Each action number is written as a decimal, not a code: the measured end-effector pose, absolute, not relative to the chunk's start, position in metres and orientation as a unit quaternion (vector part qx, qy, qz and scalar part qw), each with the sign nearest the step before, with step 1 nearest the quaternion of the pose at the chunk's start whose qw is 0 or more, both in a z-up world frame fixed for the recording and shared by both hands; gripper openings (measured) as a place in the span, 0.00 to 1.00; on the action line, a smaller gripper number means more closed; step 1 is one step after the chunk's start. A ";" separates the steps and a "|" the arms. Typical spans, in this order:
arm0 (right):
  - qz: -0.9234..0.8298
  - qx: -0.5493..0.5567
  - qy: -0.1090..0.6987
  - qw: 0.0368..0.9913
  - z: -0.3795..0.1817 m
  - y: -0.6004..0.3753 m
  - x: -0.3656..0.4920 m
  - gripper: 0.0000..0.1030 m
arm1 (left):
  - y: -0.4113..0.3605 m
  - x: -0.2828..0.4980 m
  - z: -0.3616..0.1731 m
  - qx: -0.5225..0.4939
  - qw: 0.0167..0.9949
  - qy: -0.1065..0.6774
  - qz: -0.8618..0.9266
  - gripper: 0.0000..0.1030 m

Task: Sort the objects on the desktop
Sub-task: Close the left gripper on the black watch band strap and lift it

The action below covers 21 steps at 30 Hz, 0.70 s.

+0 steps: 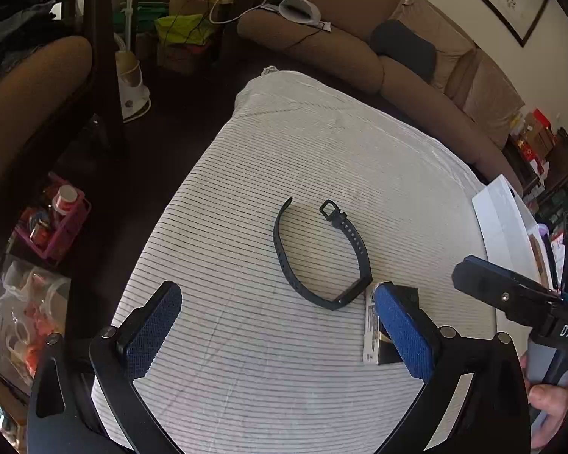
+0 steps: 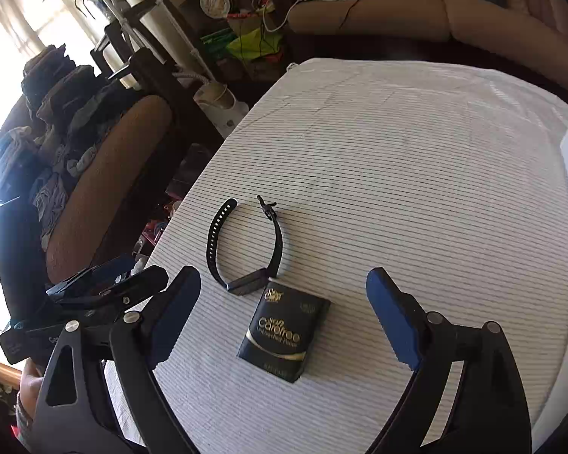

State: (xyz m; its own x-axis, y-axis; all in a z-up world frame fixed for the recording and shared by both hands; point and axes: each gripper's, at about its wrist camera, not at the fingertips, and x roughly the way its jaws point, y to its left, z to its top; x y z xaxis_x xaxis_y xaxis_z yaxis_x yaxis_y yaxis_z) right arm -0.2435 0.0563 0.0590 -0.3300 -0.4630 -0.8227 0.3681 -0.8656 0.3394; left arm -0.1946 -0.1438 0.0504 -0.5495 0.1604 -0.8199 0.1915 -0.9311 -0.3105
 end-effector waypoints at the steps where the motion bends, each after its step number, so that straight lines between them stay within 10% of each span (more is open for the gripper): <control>1: -0.811 0.525 -0.036 0.256 0.052 0.049 -0.252 0.76 | -0.145 -0.200 0.045 0.480 0.017 0.186 -0.857 0.97; 17: -0.792 0.558 0.039 0.245 -0.002 -0.001 -0.284 0.34 | -0.147 -0.231 0.012 0.501 0.048 0.196 -0.842 0.79; 21: -0.794 0.556 0.070 0.235 -0.003 -0.009 -0.281 0.14 | -0.142 -0.232 0.013 0.504 0.058 0.184 -0.842 0.45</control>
